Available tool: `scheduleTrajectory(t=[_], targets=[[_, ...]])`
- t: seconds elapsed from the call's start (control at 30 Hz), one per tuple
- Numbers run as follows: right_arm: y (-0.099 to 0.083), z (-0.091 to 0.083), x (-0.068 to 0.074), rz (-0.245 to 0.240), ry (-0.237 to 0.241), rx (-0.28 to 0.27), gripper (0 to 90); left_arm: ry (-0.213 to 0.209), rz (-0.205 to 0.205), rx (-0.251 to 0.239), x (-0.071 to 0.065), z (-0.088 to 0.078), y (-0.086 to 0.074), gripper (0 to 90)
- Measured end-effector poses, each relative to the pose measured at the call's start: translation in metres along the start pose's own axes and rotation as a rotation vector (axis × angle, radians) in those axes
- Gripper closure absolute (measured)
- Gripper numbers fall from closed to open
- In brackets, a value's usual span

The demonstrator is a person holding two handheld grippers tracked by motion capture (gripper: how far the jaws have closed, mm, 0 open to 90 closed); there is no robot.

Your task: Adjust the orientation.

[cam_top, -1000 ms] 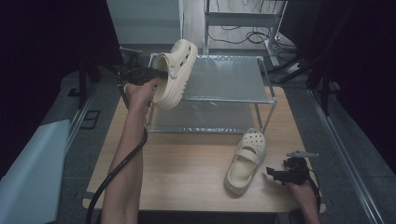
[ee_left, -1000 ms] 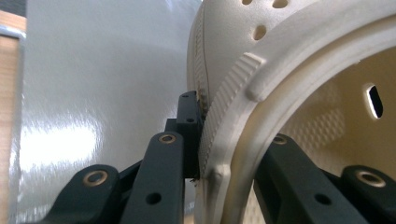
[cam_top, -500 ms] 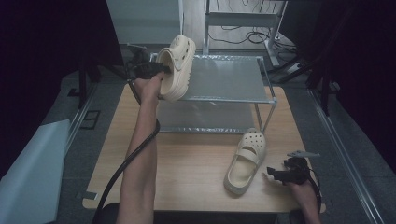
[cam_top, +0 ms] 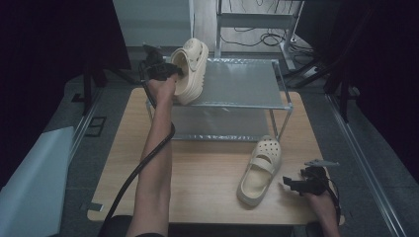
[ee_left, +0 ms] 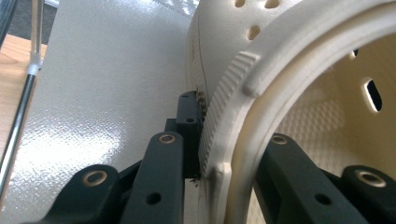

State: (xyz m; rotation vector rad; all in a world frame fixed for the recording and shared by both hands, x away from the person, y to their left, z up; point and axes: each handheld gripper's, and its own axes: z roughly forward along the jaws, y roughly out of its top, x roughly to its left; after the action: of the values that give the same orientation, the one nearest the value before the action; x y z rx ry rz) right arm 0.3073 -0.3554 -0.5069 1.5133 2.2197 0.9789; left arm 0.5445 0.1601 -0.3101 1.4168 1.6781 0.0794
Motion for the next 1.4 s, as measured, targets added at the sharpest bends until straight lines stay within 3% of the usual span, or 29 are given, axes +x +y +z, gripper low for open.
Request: scheduleTrajectory(t=[0.13,0.23,0.3,0.4,0.53,0.77,0.9,0.97,1.1,1.13,1.23,1.4], targets=[[0.0,0.0,0.0,0.001,0.0,0.0,12.2,0.0,-0.007,0.011,0.002,0.003,0.0,76.7],[0.0,0.0,0.0,0.0,0.0,0.002,12.2,-0.026,0.005,0.01,0.002,0.004,0.0,71.5],[0.0,0.0,0.0,0.0,-0.001,0.002,12.2,-0.009,0.022,0.007,-0.001,0.005,-0.001,70.8],[0.0,0.0,0.0,-0.001,-0.001,0.003,12.2,-0.015,0.023,0.006,-0.002,0.005,-0.001,69.8],[0.0,0.0,0.0,-0.001,-0.002,0.004,12.3,-0.047,0.008,0.013,-0.001,0.01,-0.004,62.0],[0.0,0.0,0.0,0.0,-0.001,0.003,12.4,-0.026,0.04,0.02,-0.009,0.016,-0.006,50.7],[-0.001,0.0,-0.001,-0.004,-0.001,0.002,12.4,-0.032,0.04,0.05,-0.011,0.022,-0.008,40.4],[-0.001,0.0,-0.001,-0.004,-0.001,0.002,12.4,-0.024,0.063,0.065,-0.014,0.025,-0.009,37.0],[-0.001,0.0,0.0,-0.003,0.001,0.004,12.4,-0.028,0.064,0.081,-0.014,0.025,-0.008,32.5],[0.0,0.0,0.0,0.0,0.0,0.004,12.4,-0.065,0.058,0.072,-0.013,0.023,-0.008,30.3],[0.0,0.0,0.0,-0.002,0.0,0.003,12.4,-0.102,0.058,0.061,-0.012,0.018,-0.007,27.9],[0.0,0.0,0.0,-0.005,0.0,0.005,12.5,-0.131,0.082,0.056,-0.012,0.01,-0.005,20.2]])
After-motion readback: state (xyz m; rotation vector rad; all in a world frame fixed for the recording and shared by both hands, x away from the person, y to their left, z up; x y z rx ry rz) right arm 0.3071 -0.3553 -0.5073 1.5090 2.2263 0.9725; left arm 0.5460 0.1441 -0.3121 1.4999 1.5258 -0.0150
